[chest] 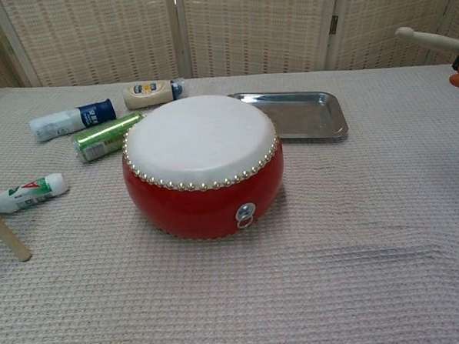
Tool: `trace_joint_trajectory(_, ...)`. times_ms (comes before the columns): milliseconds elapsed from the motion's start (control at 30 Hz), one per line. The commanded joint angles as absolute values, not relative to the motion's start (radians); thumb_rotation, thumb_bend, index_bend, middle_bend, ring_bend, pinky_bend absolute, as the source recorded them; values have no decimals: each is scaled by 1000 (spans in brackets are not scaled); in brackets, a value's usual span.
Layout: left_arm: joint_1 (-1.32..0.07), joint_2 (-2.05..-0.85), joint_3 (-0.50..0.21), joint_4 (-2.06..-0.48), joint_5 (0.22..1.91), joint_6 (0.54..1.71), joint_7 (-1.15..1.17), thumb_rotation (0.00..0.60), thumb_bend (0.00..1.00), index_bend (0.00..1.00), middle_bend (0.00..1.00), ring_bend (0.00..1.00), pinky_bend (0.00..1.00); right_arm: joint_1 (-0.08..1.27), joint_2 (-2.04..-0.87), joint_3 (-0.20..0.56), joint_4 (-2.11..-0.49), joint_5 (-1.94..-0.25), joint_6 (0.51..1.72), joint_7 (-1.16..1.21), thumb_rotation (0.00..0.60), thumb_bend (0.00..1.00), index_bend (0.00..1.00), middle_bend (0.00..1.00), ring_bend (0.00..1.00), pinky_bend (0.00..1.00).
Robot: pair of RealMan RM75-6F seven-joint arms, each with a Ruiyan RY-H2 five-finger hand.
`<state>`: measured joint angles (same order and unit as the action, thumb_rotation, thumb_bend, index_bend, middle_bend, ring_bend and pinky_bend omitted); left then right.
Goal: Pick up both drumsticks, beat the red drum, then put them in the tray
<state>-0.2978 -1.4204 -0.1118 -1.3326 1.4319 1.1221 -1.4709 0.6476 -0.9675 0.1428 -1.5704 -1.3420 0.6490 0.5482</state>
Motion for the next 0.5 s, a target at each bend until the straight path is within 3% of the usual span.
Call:
trace_joint_trajectory(33,-293,-1432,-112,-1359,1407,1127,-1391,427,353,513,625,606,592,645,-966,143,-1570,-1346,654,555,600,1000,1000,1000,1000,1000)
trace_joint_trajectory(200,-288,-1449,-112,-1370,1387,1133,-1294,398,349,575,697,673,651,641,-962,143,-1570,-1357,664,570,600,1000,1000,1000,1000,1000)
trace_joint_trajectory(500,-282,-1481,-90,-1352,1401,1127,-1241,399,346,613,709,683,660,638,-959,140,-1566,-1366,673,585,600,1000,1000,1000,1000,1000)
